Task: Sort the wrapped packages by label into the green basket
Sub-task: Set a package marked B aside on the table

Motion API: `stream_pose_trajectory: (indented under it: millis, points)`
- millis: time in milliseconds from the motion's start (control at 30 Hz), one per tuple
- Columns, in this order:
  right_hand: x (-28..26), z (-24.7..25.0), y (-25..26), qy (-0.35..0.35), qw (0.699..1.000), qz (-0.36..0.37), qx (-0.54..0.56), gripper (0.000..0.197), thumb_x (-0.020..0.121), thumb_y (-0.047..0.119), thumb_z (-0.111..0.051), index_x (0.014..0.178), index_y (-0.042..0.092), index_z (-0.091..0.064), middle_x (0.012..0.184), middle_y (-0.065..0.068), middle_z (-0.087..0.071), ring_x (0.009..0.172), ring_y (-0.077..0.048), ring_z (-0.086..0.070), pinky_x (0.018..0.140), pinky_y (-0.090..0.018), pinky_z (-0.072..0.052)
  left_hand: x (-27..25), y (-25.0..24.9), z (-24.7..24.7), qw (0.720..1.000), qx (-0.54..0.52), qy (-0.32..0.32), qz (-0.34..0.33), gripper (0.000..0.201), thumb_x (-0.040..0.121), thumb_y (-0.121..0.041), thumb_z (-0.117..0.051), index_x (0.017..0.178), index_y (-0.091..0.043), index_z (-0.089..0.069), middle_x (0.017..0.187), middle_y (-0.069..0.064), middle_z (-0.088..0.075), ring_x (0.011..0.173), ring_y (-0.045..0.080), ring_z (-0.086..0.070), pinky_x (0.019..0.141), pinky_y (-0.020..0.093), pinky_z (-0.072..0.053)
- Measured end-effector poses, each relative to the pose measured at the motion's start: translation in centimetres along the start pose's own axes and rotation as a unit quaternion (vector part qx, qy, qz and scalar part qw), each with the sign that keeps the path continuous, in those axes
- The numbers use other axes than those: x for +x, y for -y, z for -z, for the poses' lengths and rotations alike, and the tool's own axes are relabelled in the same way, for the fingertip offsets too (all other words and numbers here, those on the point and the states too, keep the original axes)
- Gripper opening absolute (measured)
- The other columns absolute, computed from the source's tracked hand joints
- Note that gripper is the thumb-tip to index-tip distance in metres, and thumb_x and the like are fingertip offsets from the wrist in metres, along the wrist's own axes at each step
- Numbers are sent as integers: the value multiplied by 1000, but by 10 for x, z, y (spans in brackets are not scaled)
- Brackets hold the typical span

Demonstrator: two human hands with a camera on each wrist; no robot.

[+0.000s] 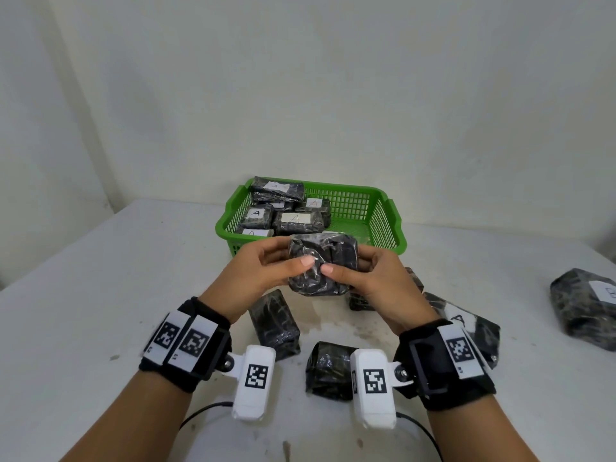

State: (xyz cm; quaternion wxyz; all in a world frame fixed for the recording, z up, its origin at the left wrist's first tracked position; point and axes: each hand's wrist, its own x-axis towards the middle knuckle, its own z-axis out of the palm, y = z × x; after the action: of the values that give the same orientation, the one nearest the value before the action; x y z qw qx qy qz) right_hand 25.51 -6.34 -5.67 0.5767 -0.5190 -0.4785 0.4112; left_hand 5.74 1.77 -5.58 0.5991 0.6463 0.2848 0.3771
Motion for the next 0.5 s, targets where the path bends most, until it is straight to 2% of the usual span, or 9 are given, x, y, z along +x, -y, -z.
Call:
stream_pose_trajectory:
  millis: [100,167,300,367,433,500]
  points:
    - [-1,-2,3,6,1000,6,2,34,83,10,-83,117,9,-75,108,-3,-81,103,-18,-78,91,-29,-62,1,1,1,1000,20,-15,-19,56,67,-28,-90,116,-9,-71,111,9,-77,107,27,-72,100,49,-54]
    - [-1,-2,3,4,1000,15,1,32,85,14,-82,116,10,-75,110,-2,-81,105,-19,-77,93,-32,-60,1,0,2,1000,15,-12,-18,55,68,-27,-86,117,-9,-71,112,9,-76,108,27,-72,101,47,-54]
    - [-1,-1,2,-18,1000,25,-1,31,84,13,-83,113,10,-76,110,-3,-81,105,-20,-77,98,-38,-60,0,-1,-1,999,34,-12,-33,45,76,-12,-84,118,-5,-69,114,12,-75,109,27,-71,102,45,-54]
    - [0,-2,2,-19,999,34,-12,39,78,19,-87,114,11,-75,112,-2,-80,108,-18,-76,99,-37,-59,0,-2,-2,997,45,-32,-49,43,75,-4,-82,116,-3,-68,112,12,-75,108,26,-72,100,42,-55]
    - [0,-2,3,2,1000,22,-17,54,70,31,-87,119,13,-73,117,-2,-79,111,-17,-74,101,-38,-58,-1,-4,0,996,48,-43,-65,44,73,2,-82,114,-6,-69,110,10,-76,105,21,-73,95,35,-58]
    - [0,-3,4,41,999,-19,16,60,74,38,-83,125,9,-70,120,-8,-78,111,-21,-74,100,-41,-59,-1,-4,3,994,49,-40,-84,45,70,5,-83,111,-9,-69,108,7,-77,102,18,-73,87,29,-59]
